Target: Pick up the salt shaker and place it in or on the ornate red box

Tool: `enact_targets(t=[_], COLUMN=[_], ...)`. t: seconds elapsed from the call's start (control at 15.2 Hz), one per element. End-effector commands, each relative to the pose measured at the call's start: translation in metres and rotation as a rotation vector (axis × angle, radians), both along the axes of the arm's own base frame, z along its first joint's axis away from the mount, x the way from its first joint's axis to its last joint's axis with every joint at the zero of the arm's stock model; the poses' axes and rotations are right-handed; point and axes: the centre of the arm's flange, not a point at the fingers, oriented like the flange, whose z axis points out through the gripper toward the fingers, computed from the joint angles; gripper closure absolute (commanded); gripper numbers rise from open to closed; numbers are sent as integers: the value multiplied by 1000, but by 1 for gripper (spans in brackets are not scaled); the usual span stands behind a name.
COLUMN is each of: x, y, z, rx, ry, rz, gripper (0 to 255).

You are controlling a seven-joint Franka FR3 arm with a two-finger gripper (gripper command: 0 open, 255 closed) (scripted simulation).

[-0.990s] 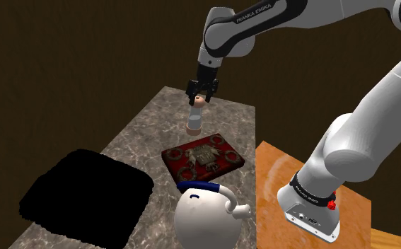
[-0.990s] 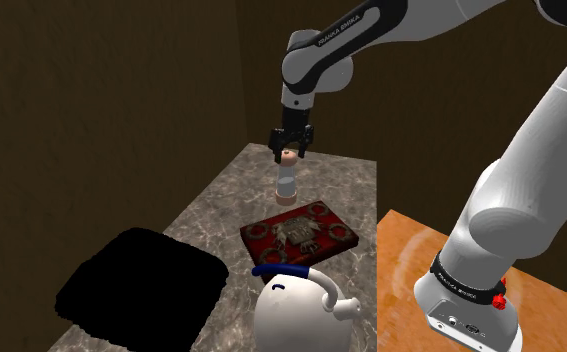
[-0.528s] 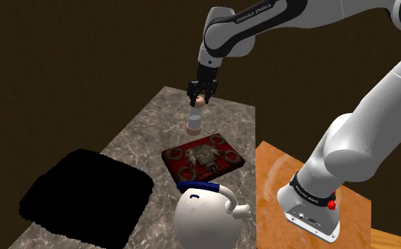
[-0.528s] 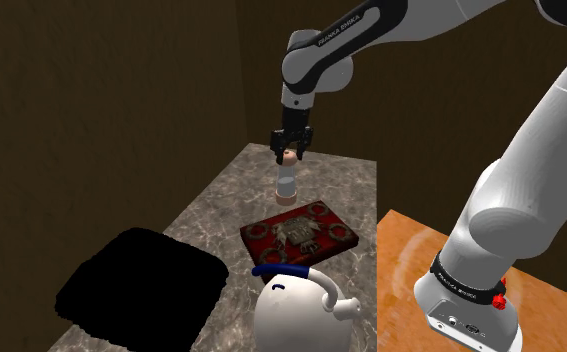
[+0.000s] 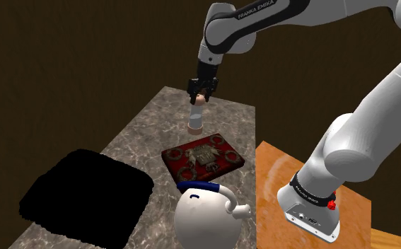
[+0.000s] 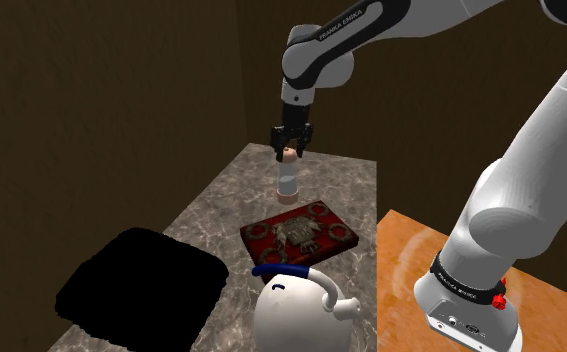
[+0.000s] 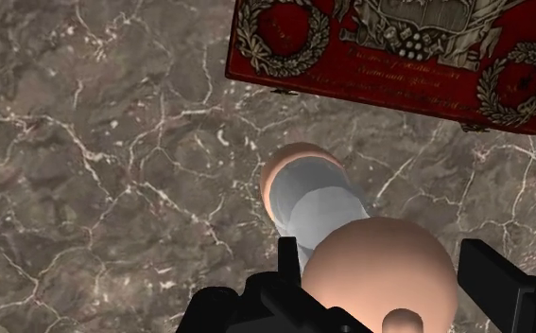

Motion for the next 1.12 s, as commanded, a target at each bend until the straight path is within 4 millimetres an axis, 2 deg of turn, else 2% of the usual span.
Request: enact_targets(t=[0.0,1.06], x=[0,0], y=[0,0], z=[10,95], rx=[0,0], ry=[0,0], rz=[0,0], gripper=[255,255])
